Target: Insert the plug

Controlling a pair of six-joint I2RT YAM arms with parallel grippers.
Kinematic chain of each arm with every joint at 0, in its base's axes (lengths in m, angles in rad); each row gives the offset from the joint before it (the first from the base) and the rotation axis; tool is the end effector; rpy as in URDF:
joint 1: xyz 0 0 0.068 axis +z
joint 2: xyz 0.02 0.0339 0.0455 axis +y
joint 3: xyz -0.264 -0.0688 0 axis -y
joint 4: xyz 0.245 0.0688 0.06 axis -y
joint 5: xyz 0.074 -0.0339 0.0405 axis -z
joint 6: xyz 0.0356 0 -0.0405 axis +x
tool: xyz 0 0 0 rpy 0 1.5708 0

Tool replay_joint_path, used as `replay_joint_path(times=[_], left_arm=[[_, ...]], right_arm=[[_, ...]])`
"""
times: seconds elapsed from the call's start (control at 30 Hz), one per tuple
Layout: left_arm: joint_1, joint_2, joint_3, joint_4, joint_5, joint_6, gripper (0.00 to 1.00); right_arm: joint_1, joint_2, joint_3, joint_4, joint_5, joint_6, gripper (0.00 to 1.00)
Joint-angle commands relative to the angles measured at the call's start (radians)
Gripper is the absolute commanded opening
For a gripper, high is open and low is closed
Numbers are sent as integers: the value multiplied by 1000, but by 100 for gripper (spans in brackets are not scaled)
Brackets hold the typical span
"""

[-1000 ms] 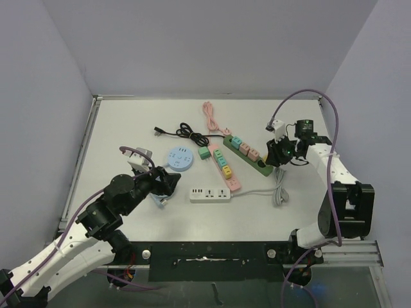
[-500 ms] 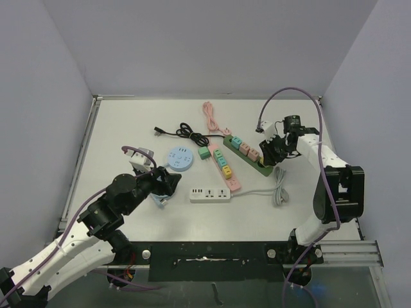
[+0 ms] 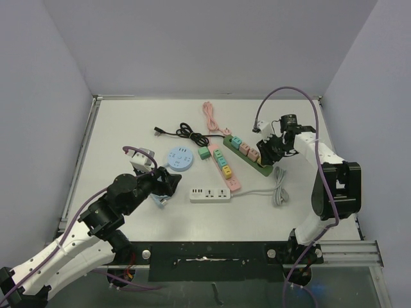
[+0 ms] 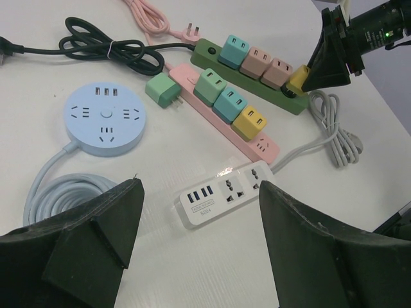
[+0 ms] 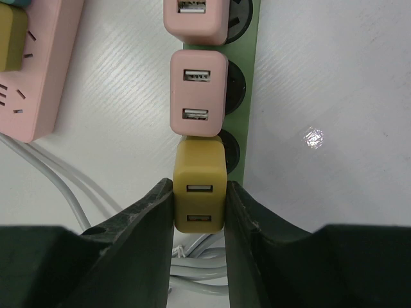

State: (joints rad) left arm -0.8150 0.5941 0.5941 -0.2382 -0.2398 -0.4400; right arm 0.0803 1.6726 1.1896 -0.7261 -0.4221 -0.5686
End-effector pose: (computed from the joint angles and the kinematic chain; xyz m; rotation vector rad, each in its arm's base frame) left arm 0.1102 -0.1046 0.2957 0.1723 1.8461 -0.6721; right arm 0.3271 0.0410 0.2159 -0.9466 2.4876 0.4353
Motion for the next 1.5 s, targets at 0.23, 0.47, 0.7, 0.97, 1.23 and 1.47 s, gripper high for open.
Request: replay_joint_path(times=[0.23,0.47,0.7,0.97,1.23,1.47], left_arm=[[5,-2,4,33,0,11,72],[5,0,6,31,-1,15,72],[5,5,6,33,-8,16,72],[5,12,7,31,-11,20,72],[5,4,7,29,-17,22,72],[6,21,12,38,-10,27,72]], right_arm=[[58,75,4,-15,164,-8,0],[76,172,-28,44,384,3,0],[85,244,-42,75,400,-4,0],[120,291,-110,183,501,8,0],[114,283,-94,177,465,36,0],[115,66,-18,172,309,174,47]])
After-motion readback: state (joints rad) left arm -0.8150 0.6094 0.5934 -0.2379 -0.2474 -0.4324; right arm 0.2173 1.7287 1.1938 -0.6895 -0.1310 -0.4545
